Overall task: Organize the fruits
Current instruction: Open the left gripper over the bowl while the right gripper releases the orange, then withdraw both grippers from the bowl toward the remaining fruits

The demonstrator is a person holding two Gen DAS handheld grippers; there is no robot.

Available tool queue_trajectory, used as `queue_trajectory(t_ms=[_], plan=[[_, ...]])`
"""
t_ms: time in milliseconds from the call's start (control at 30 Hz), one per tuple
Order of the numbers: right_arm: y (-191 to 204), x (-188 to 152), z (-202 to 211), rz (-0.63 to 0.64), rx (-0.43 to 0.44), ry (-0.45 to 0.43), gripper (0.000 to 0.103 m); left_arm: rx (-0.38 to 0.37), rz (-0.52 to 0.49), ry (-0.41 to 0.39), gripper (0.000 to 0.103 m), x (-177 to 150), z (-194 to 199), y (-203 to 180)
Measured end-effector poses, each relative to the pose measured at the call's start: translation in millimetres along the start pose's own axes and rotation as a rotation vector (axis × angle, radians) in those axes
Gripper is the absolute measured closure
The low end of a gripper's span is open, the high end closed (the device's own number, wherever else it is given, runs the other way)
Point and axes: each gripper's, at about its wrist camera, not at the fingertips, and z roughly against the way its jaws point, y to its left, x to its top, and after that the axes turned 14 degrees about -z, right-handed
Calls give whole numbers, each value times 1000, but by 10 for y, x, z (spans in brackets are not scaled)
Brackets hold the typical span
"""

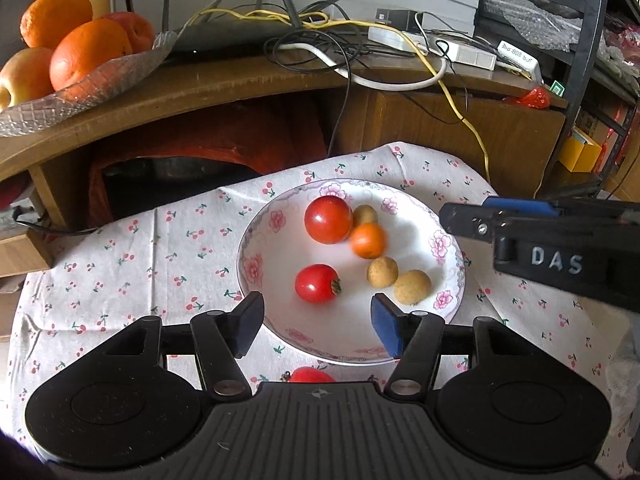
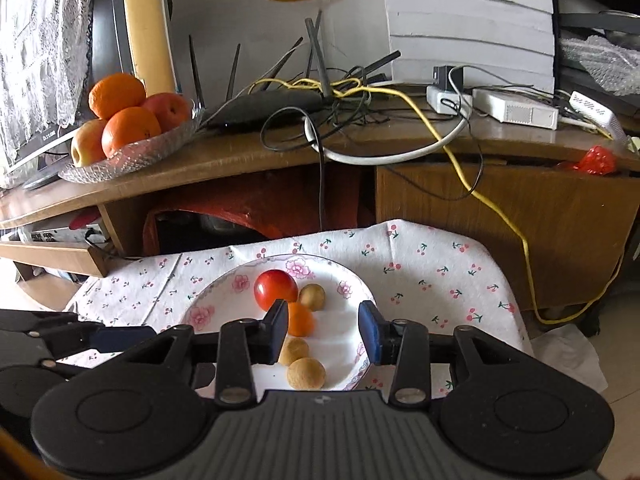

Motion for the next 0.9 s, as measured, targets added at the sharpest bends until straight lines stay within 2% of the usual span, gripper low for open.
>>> queue_trajectory(t_ms=[467, 900], plan=[[140, -315, 208, 83, 30, 78, 64, 29, 6, 14, 33, -181, 270, 70], [452, -809, 159, 251, 123, 238, 64, 48, 7, 42, 30, -485, 550, 200]])
